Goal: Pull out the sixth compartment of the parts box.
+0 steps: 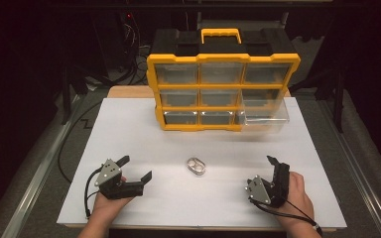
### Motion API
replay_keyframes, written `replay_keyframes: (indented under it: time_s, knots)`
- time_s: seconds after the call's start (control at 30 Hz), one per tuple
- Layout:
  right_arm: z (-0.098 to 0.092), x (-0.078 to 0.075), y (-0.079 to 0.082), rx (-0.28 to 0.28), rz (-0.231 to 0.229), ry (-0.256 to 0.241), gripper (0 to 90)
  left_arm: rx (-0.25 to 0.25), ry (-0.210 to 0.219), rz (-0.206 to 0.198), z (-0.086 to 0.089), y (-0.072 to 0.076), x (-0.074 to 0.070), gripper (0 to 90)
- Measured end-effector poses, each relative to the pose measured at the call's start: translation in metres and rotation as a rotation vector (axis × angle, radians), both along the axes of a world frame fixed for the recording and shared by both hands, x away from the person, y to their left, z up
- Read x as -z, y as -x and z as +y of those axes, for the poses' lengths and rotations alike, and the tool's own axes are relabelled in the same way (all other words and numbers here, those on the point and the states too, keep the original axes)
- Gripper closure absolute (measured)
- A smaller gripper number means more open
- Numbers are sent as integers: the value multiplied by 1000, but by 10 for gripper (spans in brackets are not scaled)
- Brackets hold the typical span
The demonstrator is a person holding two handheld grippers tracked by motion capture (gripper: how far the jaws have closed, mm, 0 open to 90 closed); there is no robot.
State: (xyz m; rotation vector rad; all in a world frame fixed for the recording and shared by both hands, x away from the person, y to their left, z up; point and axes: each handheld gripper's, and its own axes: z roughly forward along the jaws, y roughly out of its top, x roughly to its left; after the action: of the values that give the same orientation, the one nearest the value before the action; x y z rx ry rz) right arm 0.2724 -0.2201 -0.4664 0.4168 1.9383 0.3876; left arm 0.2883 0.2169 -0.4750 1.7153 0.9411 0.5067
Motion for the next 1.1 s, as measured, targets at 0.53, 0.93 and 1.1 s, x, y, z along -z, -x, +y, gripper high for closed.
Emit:
replay_keyframes:
  time_s: [0.53,0.93,1.1]
  knots:
    - [-20,3,-10,90,177,-442,1,2,-12,10,-1,-1,1,3]
    - [-34,3,-8,114,304,-775,0,25,-8,8,-4,0,2,3]
    - [-38,2,-3,95,317,-927,0,4,0,4,-2,0,1,3]
